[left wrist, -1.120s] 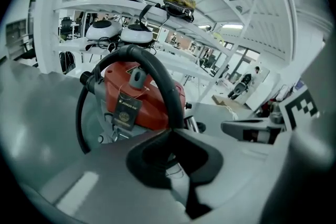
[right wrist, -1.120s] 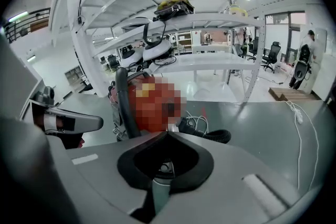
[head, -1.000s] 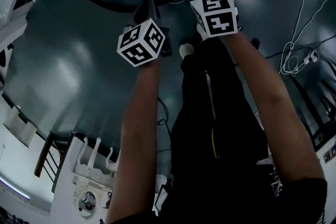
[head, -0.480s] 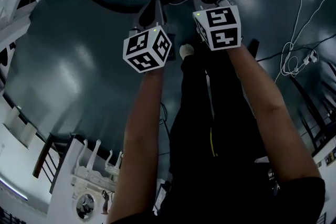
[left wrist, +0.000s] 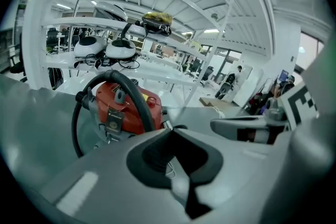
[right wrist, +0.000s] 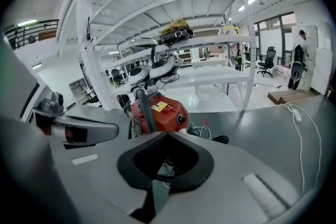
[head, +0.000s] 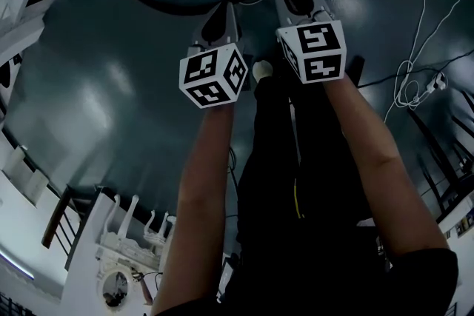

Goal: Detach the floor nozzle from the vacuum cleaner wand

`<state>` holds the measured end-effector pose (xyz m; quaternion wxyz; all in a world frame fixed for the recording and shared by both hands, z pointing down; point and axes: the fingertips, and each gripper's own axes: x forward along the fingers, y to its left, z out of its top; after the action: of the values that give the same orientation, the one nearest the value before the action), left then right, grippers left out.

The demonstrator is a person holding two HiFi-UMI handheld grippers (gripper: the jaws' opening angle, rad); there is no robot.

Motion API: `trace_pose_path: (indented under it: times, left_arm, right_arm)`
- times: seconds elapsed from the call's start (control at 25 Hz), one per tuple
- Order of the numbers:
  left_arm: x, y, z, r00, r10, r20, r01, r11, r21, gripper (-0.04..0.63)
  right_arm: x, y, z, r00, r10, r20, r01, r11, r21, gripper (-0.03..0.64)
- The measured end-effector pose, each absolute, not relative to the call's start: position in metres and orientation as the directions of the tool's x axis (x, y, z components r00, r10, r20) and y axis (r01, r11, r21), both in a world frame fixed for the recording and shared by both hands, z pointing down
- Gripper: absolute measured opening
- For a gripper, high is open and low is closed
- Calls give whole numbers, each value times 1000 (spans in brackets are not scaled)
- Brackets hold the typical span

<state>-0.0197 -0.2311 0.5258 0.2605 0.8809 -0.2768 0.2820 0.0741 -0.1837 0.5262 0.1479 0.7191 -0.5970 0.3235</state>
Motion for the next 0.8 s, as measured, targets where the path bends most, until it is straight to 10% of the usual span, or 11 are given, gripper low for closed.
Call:
trace_pose_path:
  times: [0.8]
  left_arm:
    - [-20, -215, 522, 692, -326, 644, -634, -701, 326, 9]
  right_arm:
    - [59, -180, 510, 58, -794, 606, -958, -216, -191, -5]
